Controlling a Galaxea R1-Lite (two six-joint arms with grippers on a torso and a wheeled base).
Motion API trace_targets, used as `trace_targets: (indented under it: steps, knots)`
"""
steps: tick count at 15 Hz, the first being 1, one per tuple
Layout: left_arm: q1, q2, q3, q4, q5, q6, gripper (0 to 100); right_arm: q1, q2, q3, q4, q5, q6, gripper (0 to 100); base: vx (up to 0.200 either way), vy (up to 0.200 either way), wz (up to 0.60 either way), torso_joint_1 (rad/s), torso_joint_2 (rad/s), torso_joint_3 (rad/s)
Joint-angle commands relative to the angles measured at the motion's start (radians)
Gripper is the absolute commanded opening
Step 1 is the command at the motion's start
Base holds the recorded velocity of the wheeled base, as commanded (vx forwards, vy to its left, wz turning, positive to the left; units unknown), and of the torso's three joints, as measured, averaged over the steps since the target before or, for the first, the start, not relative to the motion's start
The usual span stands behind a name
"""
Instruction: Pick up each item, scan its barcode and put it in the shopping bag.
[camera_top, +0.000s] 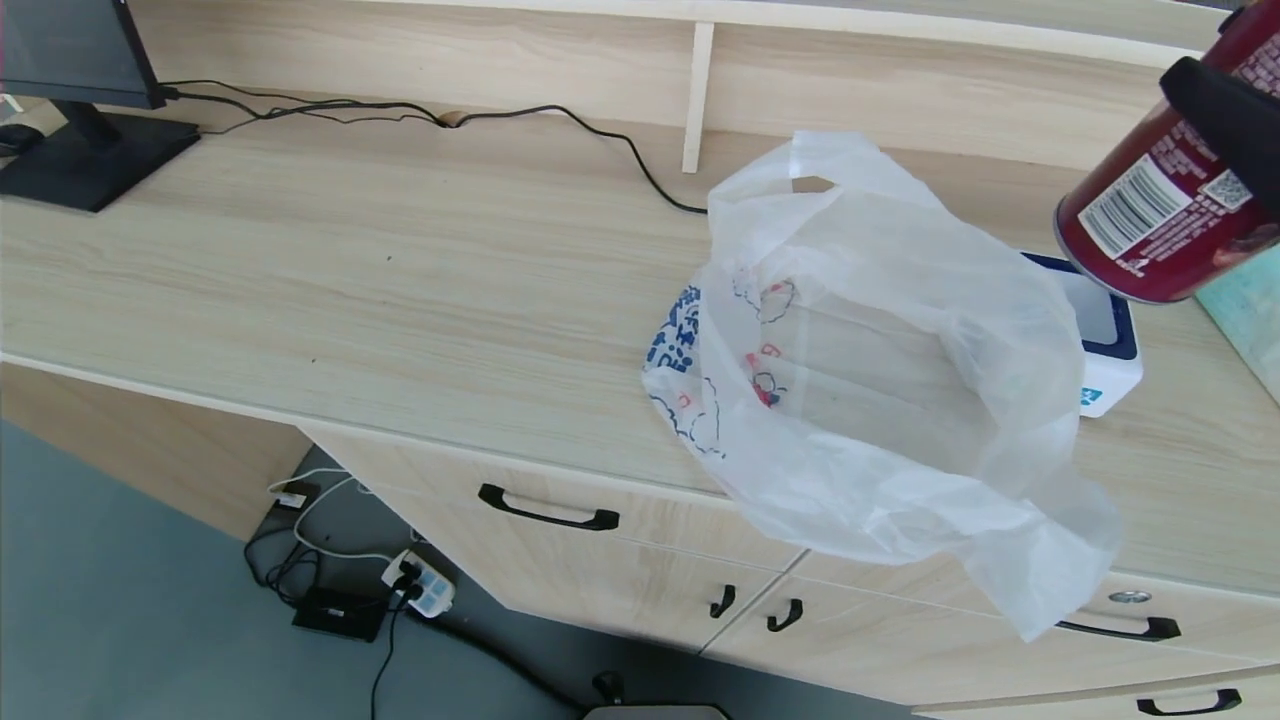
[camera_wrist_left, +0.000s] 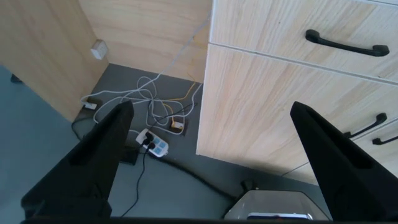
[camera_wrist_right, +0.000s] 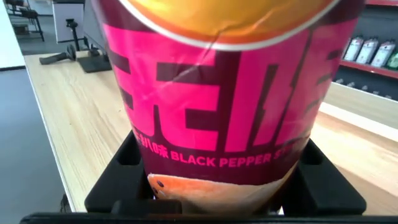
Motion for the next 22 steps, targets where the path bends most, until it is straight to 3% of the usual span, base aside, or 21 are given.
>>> trace_targets:
  steps: [1, 2, 4, 6, 13, 18, 20, 22]
  knots:
    - [0.001, 0.002, 0.0, -0.001, 0.0, 0.0, 100, 0.033, 0.006, -0.028, 0.037, 0.0, 0.006, 0, 0.0, 0.0, 0.0, 0.0, 0.0, 0.0]
    - [0.001, 0.002, 0.0, -0.001, 0.0, 0.0, 100, 0.111, 0.012, -0.068, 0.114, -0.011, 0.006, 0, 0.0, 0.0, 0.0, 0.0, 0.0, 0.0]
    - [0.001, 0.002, 0.0, -0.001, 0.0, 0.0, 100, 0.233, 0.036, -0.07, 0.204, -0.13, 0.069, 0, 0.0, 0.0, 0.0, 0.0, 0.0, 0.0]
    - [0.001, 0.002, 0.0, -0.001, 0.0, 0.0, 100, 0.263, 0.13, -0.136, 0.204, -0.278, 0.202, 0, 0.0, 0.0, 0.0, 0.0, 0.0, 0.0]
    - [0.001, 0.002, 0.0, -0.001, 0.0, 0.002, 100, 0.336, 0.26, -0.11, 0.175, -0.502, 0.477, 0, 0.0, 0.0, 0.0, 0.0, 0.0, 0.0]
    - [0.001, 0.002, 0.0, -0.001, 0.0, 0.002, 100, 0.333, 0.286, -0.025, 0.175, -0.499, 0.409, 0, 0.0, 0.0, 0.0, 0.0, 0.0, 0.0]
    - [0.001, 0.002, 0.0, -0.001, 0.0, 0.002, 100, 0.325, 0.317, -0.05, 0.18, -0.493, 0.402, 0, 0.0, 0.0, 0.0, 0.0, 0.0, 0.0]
    - [0.001, 0.002, 0.0, -0.001, 0.0, 0.002, 100, 0.313, 0.32, -0.102, 0.282, -0.471, 0.4, 0, 0.0, 0.0, 0.0, 0.0, 0.0, 0.0]
